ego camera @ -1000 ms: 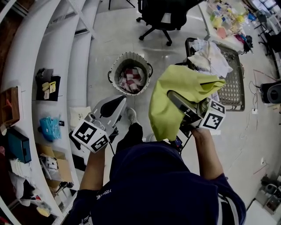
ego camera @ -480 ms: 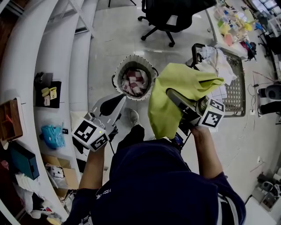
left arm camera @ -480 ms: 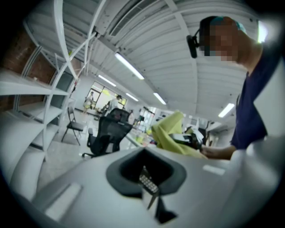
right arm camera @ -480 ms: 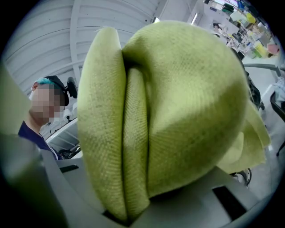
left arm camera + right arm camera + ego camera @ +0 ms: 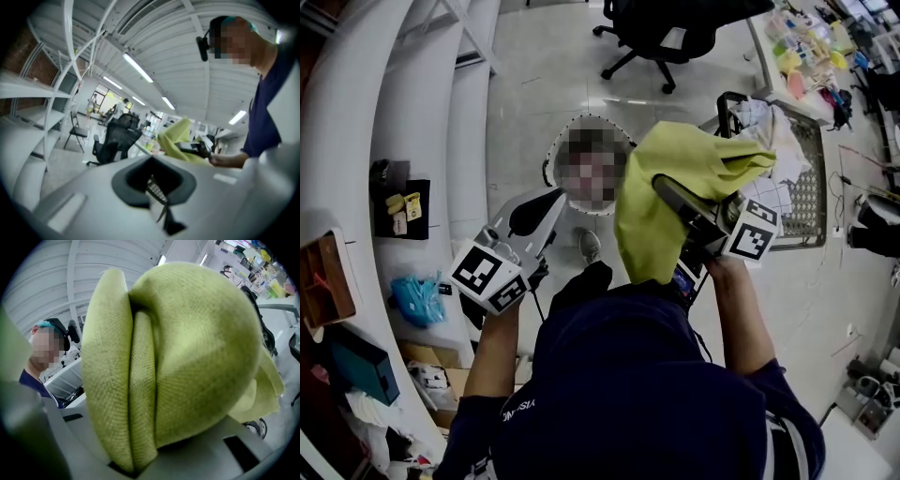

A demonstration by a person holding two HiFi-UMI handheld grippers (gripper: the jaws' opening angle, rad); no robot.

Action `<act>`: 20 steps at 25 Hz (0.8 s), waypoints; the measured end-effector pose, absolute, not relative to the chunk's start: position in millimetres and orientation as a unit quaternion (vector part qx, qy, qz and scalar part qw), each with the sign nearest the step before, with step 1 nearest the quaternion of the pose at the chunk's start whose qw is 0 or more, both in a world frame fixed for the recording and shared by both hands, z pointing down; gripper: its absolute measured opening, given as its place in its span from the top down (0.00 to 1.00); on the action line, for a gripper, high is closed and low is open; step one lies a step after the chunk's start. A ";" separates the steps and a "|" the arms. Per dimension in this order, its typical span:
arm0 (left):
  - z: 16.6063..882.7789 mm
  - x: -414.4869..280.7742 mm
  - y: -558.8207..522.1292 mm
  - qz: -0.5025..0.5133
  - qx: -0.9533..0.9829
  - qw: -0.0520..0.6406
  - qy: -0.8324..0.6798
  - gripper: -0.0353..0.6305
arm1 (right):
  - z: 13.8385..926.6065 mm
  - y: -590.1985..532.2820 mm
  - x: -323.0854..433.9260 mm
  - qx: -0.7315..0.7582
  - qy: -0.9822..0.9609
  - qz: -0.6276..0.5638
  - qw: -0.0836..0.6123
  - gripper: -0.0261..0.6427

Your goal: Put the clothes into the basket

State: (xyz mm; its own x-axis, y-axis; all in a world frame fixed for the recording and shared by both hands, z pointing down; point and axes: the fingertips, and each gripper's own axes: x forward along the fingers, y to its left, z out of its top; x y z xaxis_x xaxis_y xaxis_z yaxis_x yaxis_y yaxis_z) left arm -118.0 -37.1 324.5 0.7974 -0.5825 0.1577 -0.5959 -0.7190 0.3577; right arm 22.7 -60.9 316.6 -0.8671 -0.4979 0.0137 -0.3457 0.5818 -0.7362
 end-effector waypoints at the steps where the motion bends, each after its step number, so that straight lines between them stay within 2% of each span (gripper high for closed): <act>1: 324.5 -119.3 -39.0 0.017 0.927 0.199 -0.317 0.94 | 317.4 -63.4 21.2 -0.240 0.883 -0.391 0.097 0.82; 20: 339.6 -132.3 -72.8 0.018 0.915 0.217 -0.341 0.94 | 341.3 -115.9 8.1 -0.238 0.884 -0.397 0.065 0.82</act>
